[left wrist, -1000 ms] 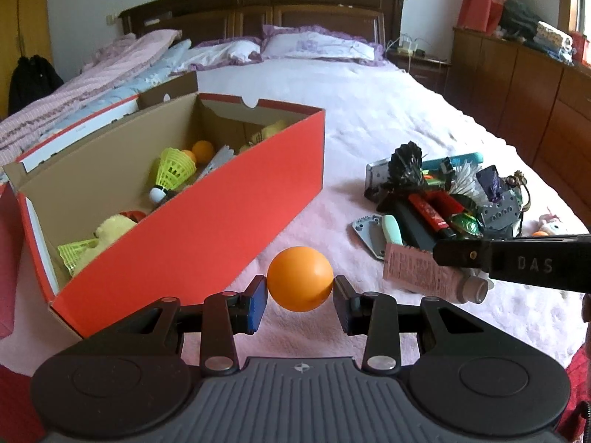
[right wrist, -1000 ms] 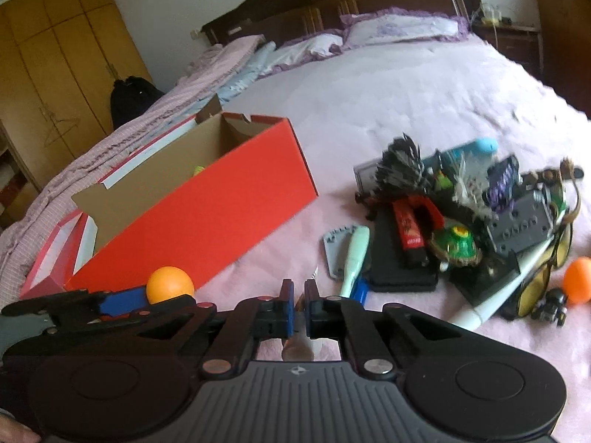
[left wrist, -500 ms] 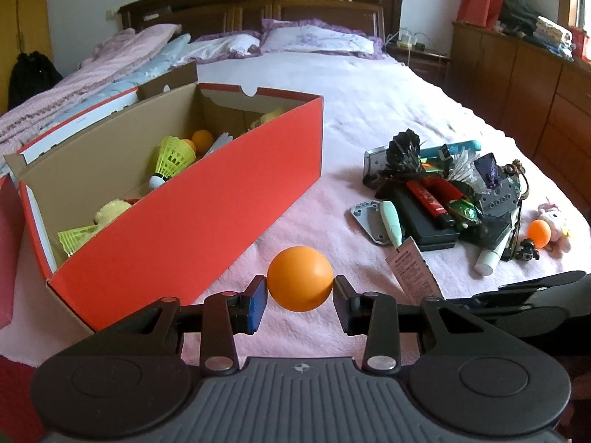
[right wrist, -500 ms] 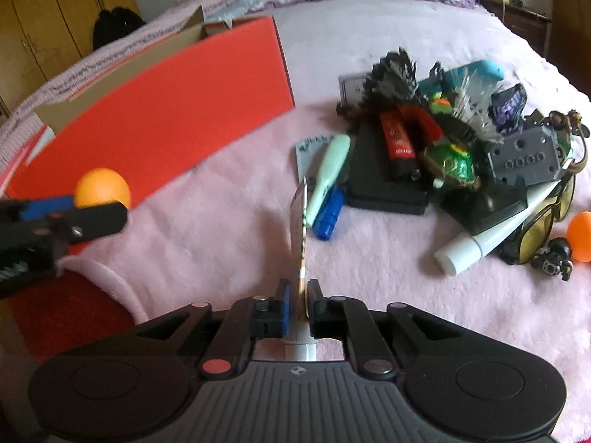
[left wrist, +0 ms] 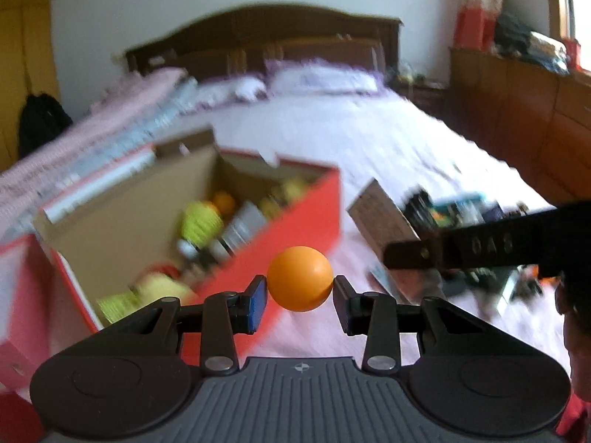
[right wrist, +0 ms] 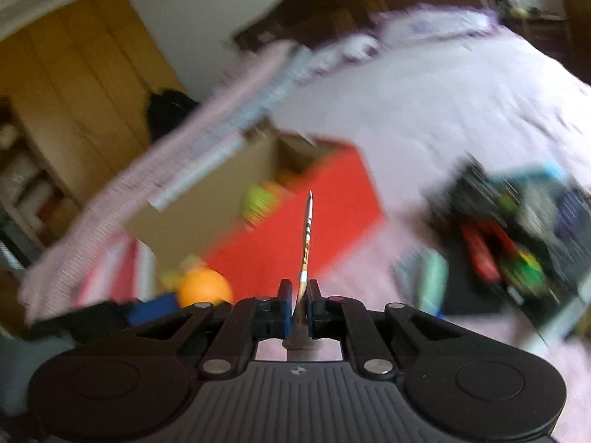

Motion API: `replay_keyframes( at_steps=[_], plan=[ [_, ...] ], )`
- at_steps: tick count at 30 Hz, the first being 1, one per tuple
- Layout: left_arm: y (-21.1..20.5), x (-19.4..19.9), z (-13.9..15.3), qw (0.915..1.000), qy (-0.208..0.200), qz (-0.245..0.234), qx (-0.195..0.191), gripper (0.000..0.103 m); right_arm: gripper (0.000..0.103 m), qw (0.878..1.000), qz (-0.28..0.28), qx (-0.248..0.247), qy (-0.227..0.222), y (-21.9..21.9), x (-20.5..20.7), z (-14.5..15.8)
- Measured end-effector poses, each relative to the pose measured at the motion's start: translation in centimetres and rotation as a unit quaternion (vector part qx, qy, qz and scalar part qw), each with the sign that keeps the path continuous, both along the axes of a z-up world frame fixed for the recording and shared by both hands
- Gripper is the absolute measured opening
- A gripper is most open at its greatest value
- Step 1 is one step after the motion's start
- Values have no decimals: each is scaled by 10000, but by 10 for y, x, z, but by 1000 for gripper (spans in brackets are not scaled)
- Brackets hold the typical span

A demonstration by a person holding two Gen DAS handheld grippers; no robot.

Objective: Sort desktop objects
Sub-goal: 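Place the orange ball and toothpaste tube into the cardboard box, opening both tools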

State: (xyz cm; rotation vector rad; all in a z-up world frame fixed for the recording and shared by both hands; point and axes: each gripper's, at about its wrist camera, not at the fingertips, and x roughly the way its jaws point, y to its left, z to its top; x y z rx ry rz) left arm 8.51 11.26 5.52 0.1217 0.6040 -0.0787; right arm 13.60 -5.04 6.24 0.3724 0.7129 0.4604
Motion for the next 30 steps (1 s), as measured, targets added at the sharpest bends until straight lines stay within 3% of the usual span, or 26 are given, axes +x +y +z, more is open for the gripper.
replay_keyframes(
  at_steps=[3, 5, 7, 8, 10, 11, 13, 17, 24, 30],
  plan=[
    [18, 18, 18, 9994, -244, 208, 125, 40, 8, 9986, 258, -142, -433, 30, 25, 26],
    [26, 38, 19, 9988, -199, 355, 259, 41, 8, 9967, 397, -297, -639, 53, 45, 36],
    [35, 62, 13, 9976, 40, 552, 427, 55, 9, 9952, 554, -425, -690, 73, 67, 39],
    [39, 68, 10, 9967, 128, 670, 440, 60, 11, 9948, 540, -518, -688, 80, 76, 39],
    [46, 76, 4, 9948, 242, 896, 413, 61, 23, 9944, 390, -718, -672, 89, 87, 38],
    [48, 76, 2, 9946, 267, 936, 348, 65, 33, 9943, 319, -761, -673, 88, 87, 38],
    [50, 70, -1, 9949, 280, 946, 188, 72, 37, 9948, 256, -695, -705, 82, 78, 33],
    [43, 55, -5, 9965, 341, 751, 110, 75, 43, 9956, -4, -673, -648, 51, 47, 13],
    [5, 24, -5, 9985, 365, 386, -129, 90, 46, 9952, -460, -852, -152, -5, -8, -28],
    [-38, 4, -16, 9983, 580, 0, -33, 91, 47, 9935, -727, -881, 35, -37, -43, -47]
  ],
)
